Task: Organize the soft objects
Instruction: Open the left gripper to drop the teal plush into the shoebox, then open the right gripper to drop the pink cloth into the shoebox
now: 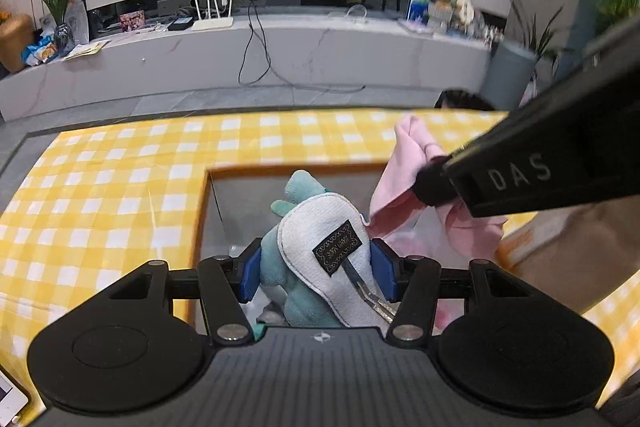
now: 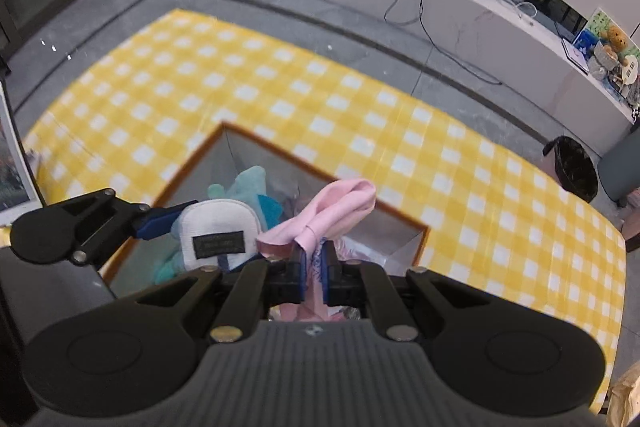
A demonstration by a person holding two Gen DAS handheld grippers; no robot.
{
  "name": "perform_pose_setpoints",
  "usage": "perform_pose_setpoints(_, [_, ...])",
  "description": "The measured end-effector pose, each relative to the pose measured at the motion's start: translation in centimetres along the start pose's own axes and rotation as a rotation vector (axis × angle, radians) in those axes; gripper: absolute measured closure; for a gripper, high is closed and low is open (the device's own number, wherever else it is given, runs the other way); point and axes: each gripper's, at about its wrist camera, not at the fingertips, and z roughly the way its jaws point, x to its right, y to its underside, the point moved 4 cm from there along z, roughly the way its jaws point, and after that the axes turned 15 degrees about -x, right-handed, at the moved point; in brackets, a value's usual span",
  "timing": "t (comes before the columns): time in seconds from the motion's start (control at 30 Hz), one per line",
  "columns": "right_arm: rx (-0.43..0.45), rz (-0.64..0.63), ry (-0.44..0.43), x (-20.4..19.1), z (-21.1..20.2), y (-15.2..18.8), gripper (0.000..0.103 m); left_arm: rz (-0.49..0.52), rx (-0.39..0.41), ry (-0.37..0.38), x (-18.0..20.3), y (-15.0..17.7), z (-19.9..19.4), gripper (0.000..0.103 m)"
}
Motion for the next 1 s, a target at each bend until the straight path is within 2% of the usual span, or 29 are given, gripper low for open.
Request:
perform_pose_setpoints(0.17, [-0.046, -0.003, 0.063, -0.7, 2.6, 0.0, 0.098, -0.018, -0.003, -0.053, -0.4, 0.7, 1.4, 0.039])
perform_pose_setpoints(0.33, [-0.064, 0.011, 0.048, -0.6, 3.9, -0.1, 0.098, -0.058, 0.022, -0.06, -1.5, 1.0, 1.8, 0.031])
perform_pose_setpoints(0.37, [-0.065, 0.003, 0.051, -0.7, 4.0, -0.2, 0.098, -0.065, 0.041, -0.052, -1.8, 1.0, 1.6, 0.028])
perform_pose_setpoints(0.4, [-0.065, -0.002, 0.056, -0.8, 4.0, -0.2, 0.098, -0.072, 0.054, -0.043, -2.1, 0.9, 1.5, 0.018])
perform_pose_setpoints(0.5, [-0.066, -0.004, 0.062, -0.9, 4.3, -0.4, 0.098, -0.116, 0.092, 0.029, -3.0, 0.9, 0.4, 0.01])
perform_pose_setpoints(0.57, [-0.067, -0.002, 0.063, -1.0, 4.5, -0.7, 0.098, -0.143, 0.1, 0.027, -3.6, 0.7, -0.4, 0.006])
perform_pose_setpoints(0.7, [-0.077, 0.008, 0.07, -1.0, 5.2, -1.1, 0.098, -0.102, 0.107, 0.058, -4.2, 1.3, -2.2, 0.004])
perform_pose_setpoints(0.9, [-0.109, 0.01, 0.079, -1.7, 7.2, -1.7, 0.097, -0.053, 0.159, -0.003, -4.4, 2.3, -4.2, 0.003])
perform_pose_setpoints(1.0, [-0.137, 0.028, 0.086, -2.0, 8.7, -1.8, 0.097, 0.016, 0.195, -0.079, -4.1, 2.8, -4.8, 0.003])
